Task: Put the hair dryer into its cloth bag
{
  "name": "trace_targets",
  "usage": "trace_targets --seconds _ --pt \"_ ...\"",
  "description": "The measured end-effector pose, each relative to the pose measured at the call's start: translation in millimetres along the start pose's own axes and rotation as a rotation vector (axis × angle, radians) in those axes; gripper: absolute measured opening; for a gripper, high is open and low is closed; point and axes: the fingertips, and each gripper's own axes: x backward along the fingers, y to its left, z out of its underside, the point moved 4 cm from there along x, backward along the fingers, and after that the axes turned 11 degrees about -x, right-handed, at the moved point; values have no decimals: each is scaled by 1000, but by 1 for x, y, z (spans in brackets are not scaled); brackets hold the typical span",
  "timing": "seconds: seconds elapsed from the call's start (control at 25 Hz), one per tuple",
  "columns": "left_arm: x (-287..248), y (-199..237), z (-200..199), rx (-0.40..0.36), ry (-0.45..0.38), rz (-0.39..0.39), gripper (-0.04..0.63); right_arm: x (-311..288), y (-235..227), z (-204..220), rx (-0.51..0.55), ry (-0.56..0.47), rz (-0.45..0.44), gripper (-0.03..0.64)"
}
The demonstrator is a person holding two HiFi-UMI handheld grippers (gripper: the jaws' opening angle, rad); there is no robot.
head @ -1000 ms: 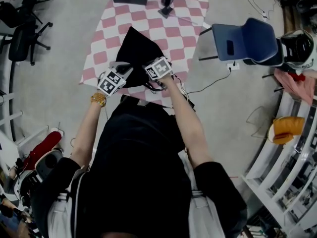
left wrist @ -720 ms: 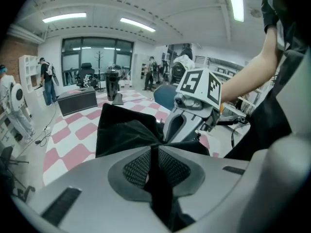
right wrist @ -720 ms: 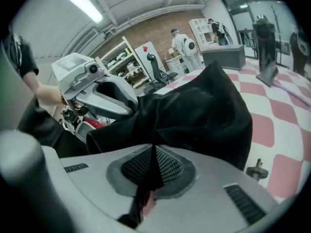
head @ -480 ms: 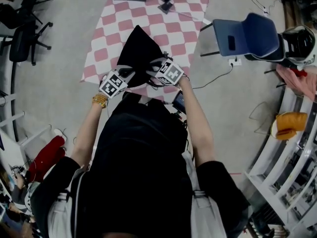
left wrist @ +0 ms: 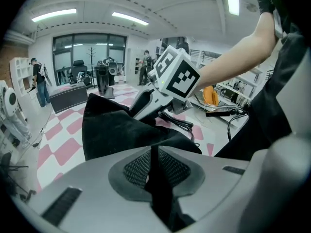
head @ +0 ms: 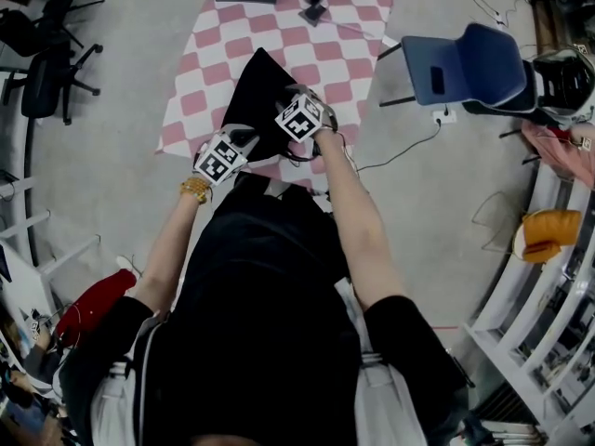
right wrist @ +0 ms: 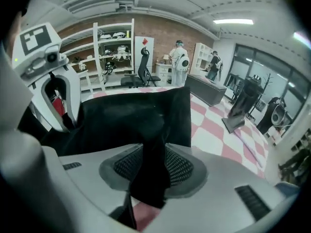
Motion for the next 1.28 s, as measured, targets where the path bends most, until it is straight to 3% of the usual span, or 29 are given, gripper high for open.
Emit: trace_targets --seconds 0.16,0.24,0.48,0.68,0.76,0.8,0.84,0.92,1.04,1.08,1.12,1.28 --pt "0 0 2 -8 9 -6 54 3 8 7 -13 -23 49 55" --pt "1 1 2 9 -7 -5 54 7 8 9 3 -25 52 46" --pt "-1 0 0 61 -30 -4 54 23 16 13 182 26 44 37" --pt "-2 -4 7 57 -39 -2 54 23 22 30 249 97 -2 37" --pt "-4 -8 8 53 -31 3 54 20 16 38 274 110 42 45" --pt "-5 -9 8 54 -29 4 54 19 11 42 275 114 75 79" --pt "-5 -8 7 57 -30 5 54 17 6 44 258 122 100 134" --pt "-3 -6 6 64 -40 2 54 10 0 49 181 154 111 172" --pt "-5 -6 8 69 -47 -1 54 -3 4 51 124 200 70 151" --pt "-5 -5 8 72 -50 -1 54 -6 10 48 142 207 46 74" --pt "-4 -5 7 76 -55 -3 54 -7 18 45 163 207 20 43" --pt "-3 -4 8 76 -51 -7 54 1 35 28 129 144 -102 29"
